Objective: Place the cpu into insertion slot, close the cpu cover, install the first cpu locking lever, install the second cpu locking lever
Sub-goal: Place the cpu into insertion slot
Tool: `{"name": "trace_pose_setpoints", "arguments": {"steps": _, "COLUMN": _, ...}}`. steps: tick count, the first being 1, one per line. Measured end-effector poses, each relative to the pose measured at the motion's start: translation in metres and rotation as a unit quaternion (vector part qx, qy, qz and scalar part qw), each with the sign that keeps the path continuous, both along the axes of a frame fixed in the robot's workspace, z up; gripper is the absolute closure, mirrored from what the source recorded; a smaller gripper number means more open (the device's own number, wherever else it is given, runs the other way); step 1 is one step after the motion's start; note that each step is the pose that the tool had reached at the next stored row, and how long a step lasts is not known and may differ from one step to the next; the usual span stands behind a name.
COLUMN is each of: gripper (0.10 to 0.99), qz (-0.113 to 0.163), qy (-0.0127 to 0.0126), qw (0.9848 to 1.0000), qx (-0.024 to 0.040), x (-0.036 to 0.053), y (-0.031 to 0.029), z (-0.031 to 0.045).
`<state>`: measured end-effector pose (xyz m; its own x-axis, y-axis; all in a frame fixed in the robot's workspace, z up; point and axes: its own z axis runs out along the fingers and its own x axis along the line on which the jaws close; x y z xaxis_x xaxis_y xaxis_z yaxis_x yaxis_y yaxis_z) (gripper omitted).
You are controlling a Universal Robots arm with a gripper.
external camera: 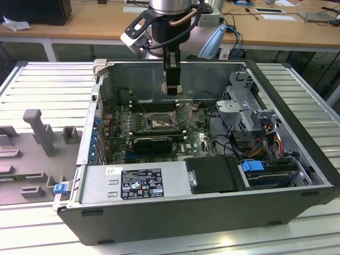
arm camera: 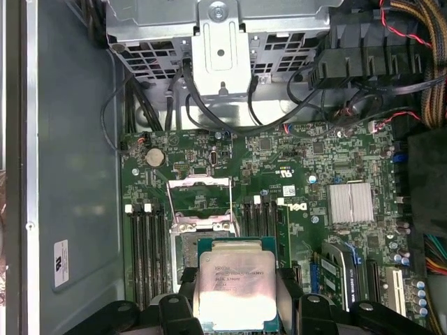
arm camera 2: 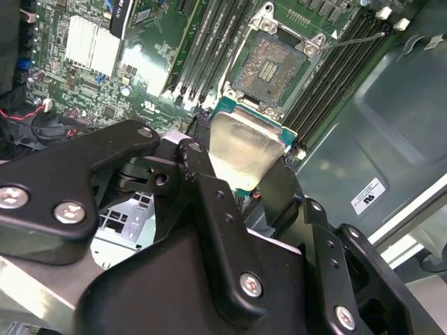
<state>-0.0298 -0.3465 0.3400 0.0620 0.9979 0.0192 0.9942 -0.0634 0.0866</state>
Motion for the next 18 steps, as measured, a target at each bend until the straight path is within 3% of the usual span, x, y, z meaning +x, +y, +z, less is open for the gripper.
{"name": "trace_pose_setpoints", "arguments": {"steps": 18, "gripper": 0.561, "qz": 0.0, "qy": 0.0, "qw": 1.0, "qx": 0.0, "x": 0.0, "y": 0.0, "z": -0.0076}}
